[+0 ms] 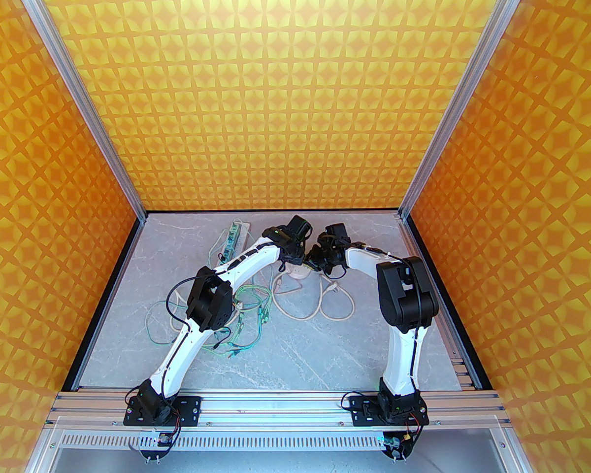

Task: Pull the plug off the socket

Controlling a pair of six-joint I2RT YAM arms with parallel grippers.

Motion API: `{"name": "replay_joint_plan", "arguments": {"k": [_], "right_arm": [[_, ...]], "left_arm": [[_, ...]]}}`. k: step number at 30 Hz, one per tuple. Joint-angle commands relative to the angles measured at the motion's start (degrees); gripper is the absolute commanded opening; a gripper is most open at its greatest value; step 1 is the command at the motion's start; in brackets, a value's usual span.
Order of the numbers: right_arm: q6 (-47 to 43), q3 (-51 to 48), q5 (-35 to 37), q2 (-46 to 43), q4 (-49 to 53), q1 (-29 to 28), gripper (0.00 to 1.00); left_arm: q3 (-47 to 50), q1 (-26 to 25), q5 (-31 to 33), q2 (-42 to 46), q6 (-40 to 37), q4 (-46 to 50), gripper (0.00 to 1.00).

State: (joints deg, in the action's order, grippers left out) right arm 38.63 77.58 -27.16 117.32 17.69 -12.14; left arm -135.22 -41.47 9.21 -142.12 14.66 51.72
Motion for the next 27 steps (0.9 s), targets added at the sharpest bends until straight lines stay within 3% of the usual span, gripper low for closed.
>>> {"name": "replay_joint_plan", "arguments": {"k": [1, 12, 19, 21, 27], "right_arm": [[-1.19, -2.0, 10.54, 4.73, 6.83, 0.81, 0.0], [-1.71, -1.19, 10.8, 3.7, 7.89, 0.94, 0.0], [-1.93, -2.76, 10.95, -7.57, 5.78, 2.67, 0.0], [-2.11, -3.2, 11.0, -11.09, 5.54, 3.41, 0.07], [-1.6, -5.58, 8.76, -16.22, 4.21, 4.34, 0.1]], "left_arm": [[-4.97, -1.06, 1.47, 2.36, -2.97, 6.81, 0.1], [-3.56, -1.05, 1.39, 2.9, -3.19, 5.86, 0.1], [0.01, -1.07, -0.63, 2.69, -1.04, 0.92, 0.1], [0.31, -1.07, -1.36, 2.13, -0.44, -0.18, 0.1], [-0.08, -1.07, -3.5, 0.32, 1.84, -2.48, 0.1]]}}
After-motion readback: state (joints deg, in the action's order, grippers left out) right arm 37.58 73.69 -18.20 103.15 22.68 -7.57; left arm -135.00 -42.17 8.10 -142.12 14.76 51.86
